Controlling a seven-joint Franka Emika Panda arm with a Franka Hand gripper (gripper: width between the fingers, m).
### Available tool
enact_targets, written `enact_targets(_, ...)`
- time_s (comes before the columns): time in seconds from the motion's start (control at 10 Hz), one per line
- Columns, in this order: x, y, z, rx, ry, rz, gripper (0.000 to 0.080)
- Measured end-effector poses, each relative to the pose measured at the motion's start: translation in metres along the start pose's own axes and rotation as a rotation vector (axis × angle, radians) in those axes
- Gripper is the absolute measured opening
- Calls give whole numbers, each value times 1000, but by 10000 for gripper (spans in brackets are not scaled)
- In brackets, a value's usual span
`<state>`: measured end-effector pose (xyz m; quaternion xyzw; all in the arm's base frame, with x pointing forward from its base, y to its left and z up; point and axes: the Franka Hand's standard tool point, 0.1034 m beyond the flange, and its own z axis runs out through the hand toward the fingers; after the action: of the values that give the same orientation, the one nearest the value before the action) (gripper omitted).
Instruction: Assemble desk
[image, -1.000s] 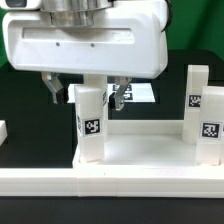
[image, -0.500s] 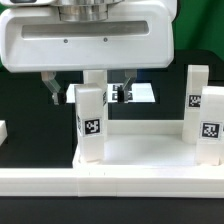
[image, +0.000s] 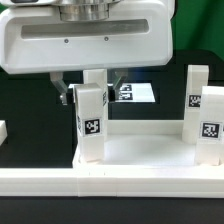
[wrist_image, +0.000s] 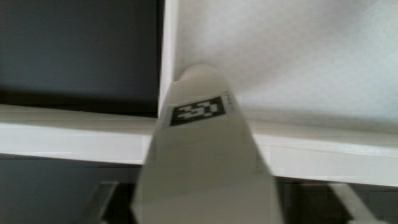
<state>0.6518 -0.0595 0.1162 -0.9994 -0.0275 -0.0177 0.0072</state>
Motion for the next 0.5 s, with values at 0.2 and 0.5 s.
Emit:
enact_targets(0.2,0,0,0,0,0,6,288)
enact_targets(0.5,-1,5,0,13,-10,142,288)
